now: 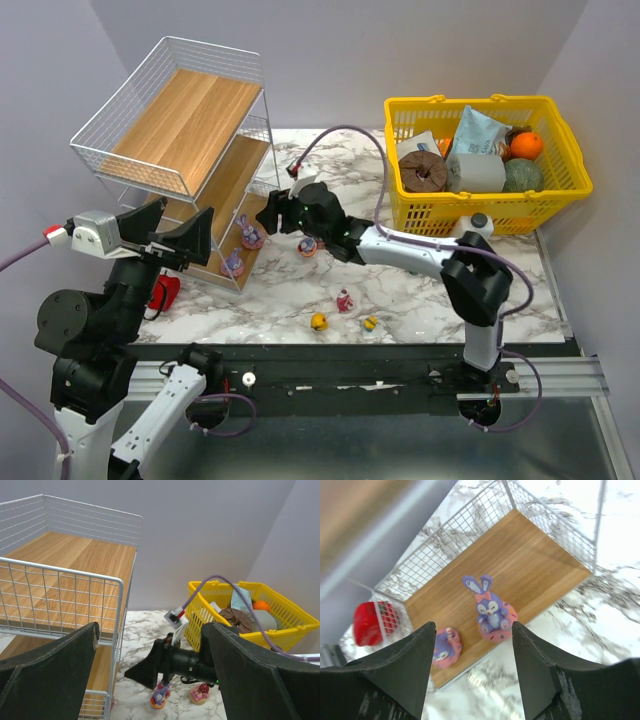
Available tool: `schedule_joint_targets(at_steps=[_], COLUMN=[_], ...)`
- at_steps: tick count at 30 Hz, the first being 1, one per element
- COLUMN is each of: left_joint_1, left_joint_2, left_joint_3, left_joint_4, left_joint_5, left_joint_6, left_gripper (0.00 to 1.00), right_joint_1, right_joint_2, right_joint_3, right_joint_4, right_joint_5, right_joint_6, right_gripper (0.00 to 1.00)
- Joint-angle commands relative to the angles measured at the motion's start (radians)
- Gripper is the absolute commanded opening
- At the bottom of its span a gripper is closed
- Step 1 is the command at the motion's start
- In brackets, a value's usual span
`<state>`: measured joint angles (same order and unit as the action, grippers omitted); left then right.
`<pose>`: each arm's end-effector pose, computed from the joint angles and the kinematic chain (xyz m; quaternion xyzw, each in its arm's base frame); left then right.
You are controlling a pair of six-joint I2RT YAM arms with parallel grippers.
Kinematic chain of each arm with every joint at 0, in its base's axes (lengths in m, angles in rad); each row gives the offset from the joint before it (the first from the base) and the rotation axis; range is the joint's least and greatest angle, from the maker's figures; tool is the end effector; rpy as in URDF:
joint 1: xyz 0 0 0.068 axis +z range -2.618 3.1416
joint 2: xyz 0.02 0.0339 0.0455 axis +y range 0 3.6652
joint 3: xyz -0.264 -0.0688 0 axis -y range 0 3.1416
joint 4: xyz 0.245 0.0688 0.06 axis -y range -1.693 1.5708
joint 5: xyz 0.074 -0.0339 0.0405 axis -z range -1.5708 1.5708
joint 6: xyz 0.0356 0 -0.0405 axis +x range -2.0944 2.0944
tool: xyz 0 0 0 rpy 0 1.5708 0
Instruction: Place and organize the plastic toys onto the shelf
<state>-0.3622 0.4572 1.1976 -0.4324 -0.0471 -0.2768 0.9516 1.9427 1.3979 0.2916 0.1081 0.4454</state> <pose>0.0267 -0.0083 0.4728 0.0062 0.5904 -0.2403 0.7705 0.2715 0.3744 0.2564 -0.1657 0.7727 0.3604 0.4956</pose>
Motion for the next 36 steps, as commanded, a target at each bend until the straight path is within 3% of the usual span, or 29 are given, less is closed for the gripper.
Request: schedule_joint_targets(at_steps=[1, 5, 13, 23, 36], left_joint_1=[-0.001, -0.001, -0.001, -0.001, -0.027], left_joint_2=[-0.026, -0.035, -0.078, -0.106, -0.13], left_joint_3=[-0.01, -0.007, -0.032, -0.066, -0.07], left_joint_4=[-0.017, -0.04, -0.092, -0.101, -0.129], left_joint_5=[-0.023, -0.034, -0.046, -0.045, -0.128], left_joint_6=[-0.001, -0.004, -0.007, -0.012, -0.01], left_gripper=[0.99, 0.99, 0.99, 0.99, 0.99], right_joint_1=[-0.002, -0.002, -0.004, -0.004, -0.001], right_joint_2=[-0.148, -0.234, -0.364, -0.245, -0.137], right_joint_3=[-0.02, -0.039, -0.226, -0.131, -0.063], right_joint_4=[-0.185, -0.427, -0.543, -0.601, -0.612], right_joint_5=[0.106, 0.168, 0.205, 0.212, 0.282], right_joint_6=[0.108, 0.237, 0.576, 0.699, 0.832], right_gripper=[0.7, 0.71, 0.73, 0.69, 0.5])
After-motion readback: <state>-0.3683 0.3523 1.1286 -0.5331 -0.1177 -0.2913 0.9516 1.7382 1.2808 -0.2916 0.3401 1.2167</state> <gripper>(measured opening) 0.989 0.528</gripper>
